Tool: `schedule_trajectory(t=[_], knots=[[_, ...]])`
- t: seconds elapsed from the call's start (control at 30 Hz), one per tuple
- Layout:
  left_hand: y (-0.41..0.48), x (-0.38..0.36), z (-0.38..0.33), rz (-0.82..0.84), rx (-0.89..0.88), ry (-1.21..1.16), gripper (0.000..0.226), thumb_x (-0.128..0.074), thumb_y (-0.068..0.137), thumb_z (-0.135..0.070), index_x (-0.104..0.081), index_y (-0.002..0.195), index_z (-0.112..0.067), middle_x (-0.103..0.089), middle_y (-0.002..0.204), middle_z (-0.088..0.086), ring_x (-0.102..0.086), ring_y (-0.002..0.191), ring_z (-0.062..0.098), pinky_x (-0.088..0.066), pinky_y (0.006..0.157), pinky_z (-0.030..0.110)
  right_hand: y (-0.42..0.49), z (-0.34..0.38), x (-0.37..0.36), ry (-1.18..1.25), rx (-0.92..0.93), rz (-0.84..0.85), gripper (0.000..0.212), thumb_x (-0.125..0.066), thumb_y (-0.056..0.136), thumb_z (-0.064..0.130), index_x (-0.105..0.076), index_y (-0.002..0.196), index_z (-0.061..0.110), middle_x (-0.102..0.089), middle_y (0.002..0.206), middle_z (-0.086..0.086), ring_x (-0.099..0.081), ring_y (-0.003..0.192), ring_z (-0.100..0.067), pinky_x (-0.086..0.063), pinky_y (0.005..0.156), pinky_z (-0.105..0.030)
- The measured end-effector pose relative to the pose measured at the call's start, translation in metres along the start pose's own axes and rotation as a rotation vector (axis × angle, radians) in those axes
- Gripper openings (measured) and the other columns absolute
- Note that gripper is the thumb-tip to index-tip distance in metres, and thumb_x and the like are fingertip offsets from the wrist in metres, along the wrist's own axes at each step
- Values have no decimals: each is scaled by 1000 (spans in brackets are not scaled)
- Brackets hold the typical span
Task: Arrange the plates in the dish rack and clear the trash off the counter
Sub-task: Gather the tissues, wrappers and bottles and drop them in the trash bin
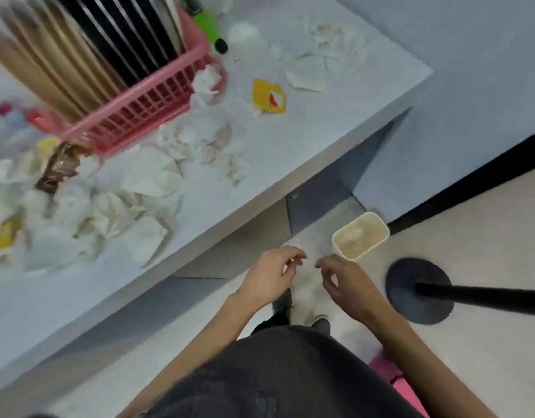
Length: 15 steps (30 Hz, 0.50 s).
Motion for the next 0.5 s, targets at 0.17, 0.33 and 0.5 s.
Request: schedule_trajectory(t=[0.17, 0.33, 0.5], knots=[[-89, 62, 36, -357, 272, -92, 29, -52, 95, -7, -70, 115, -16, -73, 105, -5, -63, 92, 5, -44, 80, 12, 30, 75, -21, -42, 337, 208, 18, -58, 94, 10, -67, 104, 22, -60, 97, 15, -57, 83, -8, -45, 77, -27], [-177, 100, 70, -685, 464, -203, 23, -54, 96, -11, -71, 111, -16, -73, 104, -6, -59, 87, 0, -38, 72, 5, 42, 161, -56, -82, 591, 329, 19, -60, 92, 8, -68, 101, 22, -61, 93, 16, -58, 84, -6, -44, 75, -25], [-231, 124, 101, -869, 521, -288, 26, -53, 91, -13, -73, 108, -18, -70, 97, -14, -58, 83, -10, -44, 73, 9, 42, 246, -91, -54, 752, 419, 17, -59, 93, 10, -70, 101, 19, -66, 96, 12, -60, 89, -4, -49, 82, -26]])
Point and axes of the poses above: each hand's wrist, its own y-axis towards the middle knuckle, its own x-axis out of the back of the hand, z = x × y, the point moved 5 cm from there along y, towards the middle knuckle
